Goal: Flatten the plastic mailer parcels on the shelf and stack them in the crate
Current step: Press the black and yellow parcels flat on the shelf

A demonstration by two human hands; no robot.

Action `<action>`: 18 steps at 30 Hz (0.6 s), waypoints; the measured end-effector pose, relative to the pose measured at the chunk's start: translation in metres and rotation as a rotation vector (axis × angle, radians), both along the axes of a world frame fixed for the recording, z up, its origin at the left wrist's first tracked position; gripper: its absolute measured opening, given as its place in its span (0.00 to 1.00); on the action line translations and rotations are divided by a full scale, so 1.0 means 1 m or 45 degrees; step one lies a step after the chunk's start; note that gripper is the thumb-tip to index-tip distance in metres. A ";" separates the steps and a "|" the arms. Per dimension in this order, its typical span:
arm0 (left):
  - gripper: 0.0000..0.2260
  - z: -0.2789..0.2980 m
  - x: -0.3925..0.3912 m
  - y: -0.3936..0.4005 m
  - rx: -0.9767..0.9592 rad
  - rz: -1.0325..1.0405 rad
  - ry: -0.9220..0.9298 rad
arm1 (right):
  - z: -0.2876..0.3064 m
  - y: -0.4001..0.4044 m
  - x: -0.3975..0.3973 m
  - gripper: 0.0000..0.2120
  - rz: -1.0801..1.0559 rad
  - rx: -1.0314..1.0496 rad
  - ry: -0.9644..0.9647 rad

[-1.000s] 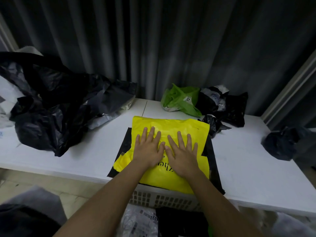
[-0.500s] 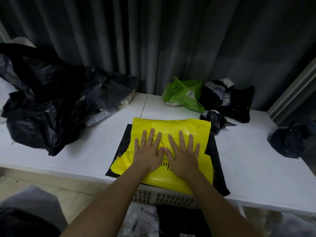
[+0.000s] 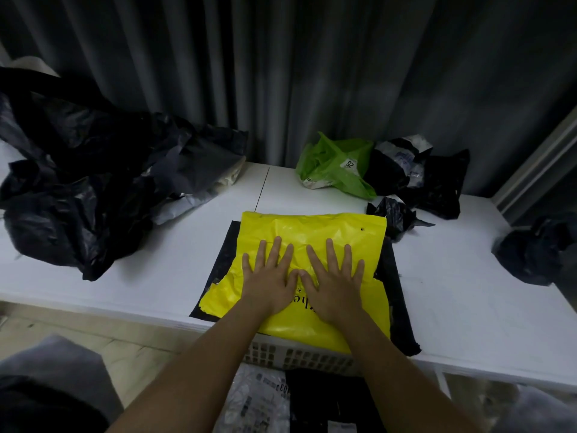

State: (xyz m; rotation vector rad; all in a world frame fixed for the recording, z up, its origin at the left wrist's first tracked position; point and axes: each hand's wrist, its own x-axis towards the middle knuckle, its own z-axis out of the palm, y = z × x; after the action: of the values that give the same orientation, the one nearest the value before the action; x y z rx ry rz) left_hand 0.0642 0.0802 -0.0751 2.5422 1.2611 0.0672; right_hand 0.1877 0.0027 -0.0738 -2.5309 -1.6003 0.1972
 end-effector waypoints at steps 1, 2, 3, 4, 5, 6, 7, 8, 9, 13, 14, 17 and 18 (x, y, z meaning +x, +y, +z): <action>0.25 0.001 -0.001 0.000 -0.016 -0.005 -0.041 | 0.001 0.000 0.000 0.40 -0.004 -0.004 0.003; 0.25 0.003 -0.004 0.000 -0.027 -0.004 -0.107 | 0.004 0.000 0.000 0.37 -0.008 -0.002 0.015; 0.25 0.005 -0.007 0.000 -0.027 0.010 -0.190 | 0.005 0.000 0.001 0.35 -0.010 0.015 0.034; 0.26 0.010 -0.013 0.001 -0.012 0.045 -0.266 | 0.010 -0.001 0.000 0.35 -0.010 0.051 0.045; 0.27 0.012 -0.017 0.003 -0.012 0.095 -0.314 | 0.011 -0.002 0.001 0.37 -0.012 0.085 0.060; 0.27 0.015 -0.022 0.006 -0.020 0.162 -0.325 | 0.015 -0.003 0.001 0.38 -0.012 0.120 0.076; 0.28 0.020 -0.028 0.007 -0.029 0.238 -0.302 | 0.020 -0.006 0.000 0.38 -0.007 0.158 0.092; 0.28 0.024 -0.035 0.007 -0.054 0.318 -0.259 | 0.025 -0.009 -0.001 0.37 -0.008 0.186 0.113; 0.29 0.029 -0.040 0.007 -0.087 0.395 -0.206 | 0.030 -0.011 -0.002 0.33 -0.024 0.203 0.131; 0.35 0.044 -0.058 0.004 -0.212 0.520 0.023 | 0.043 -0.021 -0.004 0.27 -0.226 0.250 0.201; 0.37 0.046 -0.061 0.003 -0.251 0.524 0.057 | 0.045 -0.025 -0.005 0.28 -0.287 0.250 0.238; 0.40 0.049 -0.065 -0.001 -0.327 0.502 0.129 | 0.048 -0.036 -0.008 0.29 -0.355 0.212 0.314; 0.39 0.049 -0.066 -0.004 -0.339 0.490 0.140 | 0.049 -0.040 -0.009 0.29 -0.343 0.203 0.323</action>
State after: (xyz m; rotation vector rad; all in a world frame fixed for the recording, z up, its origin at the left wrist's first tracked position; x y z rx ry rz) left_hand -0.0016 0.0763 -0.0258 2.0789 1.6647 -0.1496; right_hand 0.1789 -0.0374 -0.0252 -2.4495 -1.1257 0.3302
